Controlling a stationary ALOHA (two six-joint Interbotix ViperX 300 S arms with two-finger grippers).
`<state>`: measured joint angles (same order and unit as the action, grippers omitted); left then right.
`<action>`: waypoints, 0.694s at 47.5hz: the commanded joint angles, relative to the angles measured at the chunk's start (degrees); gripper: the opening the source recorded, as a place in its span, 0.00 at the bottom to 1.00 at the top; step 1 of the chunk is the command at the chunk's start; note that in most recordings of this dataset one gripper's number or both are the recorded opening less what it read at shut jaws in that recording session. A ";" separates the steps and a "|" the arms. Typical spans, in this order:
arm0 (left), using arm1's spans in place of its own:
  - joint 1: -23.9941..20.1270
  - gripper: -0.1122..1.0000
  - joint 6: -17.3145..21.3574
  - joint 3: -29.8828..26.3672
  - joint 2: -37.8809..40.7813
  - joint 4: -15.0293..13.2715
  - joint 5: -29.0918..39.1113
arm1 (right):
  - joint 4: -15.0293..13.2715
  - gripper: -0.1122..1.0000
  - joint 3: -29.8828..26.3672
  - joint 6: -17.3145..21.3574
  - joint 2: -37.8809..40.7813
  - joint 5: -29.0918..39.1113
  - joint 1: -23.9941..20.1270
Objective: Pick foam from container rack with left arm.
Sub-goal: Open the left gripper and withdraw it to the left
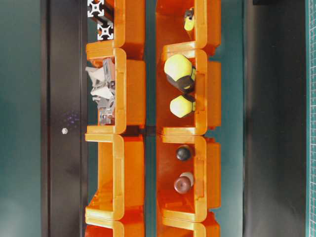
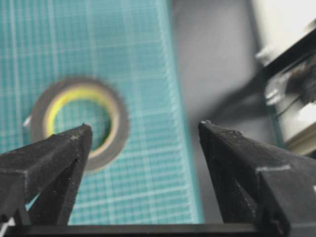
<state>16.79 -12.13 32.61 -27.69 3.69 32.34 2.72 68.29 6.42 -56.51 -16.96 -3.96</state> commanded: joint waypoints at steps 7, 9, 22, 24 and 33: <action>-0.09 0.82 0.18 5.36 -12.13 0.18 -6.06 | 0.18 0.10 -1.85 0.09 0.26 -1.05 -0.09; -0.09 0.81 0.18 6.59 -14.15 0.18 -6.24 | 0.09 0.10 -1.85 0.00 0.18 -1.05 -0.09; -0.44 0.76 0.62 13.80 -27.86 0.18 -10.63 | 0.00 0.10 -1.85 -0.26 -0.18 -1.05 -0.09; -0.79 0.76 0.70 14.50 -29.09 0.18 -11.51 | 0.00 0.10 -1.93 -0.26 -0.26 -0.97 -0.09; -3.25 0.76 0.97 16.79 -31.73 0.18 -14.15 | 0.00 0.10 -1.93 -0.18 -0.26 -1.05 -0.09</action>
<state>14.50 -11.34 49.31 -59.06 3.69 19.78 2.72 68.29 6.24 -57.13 -16.96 -3.96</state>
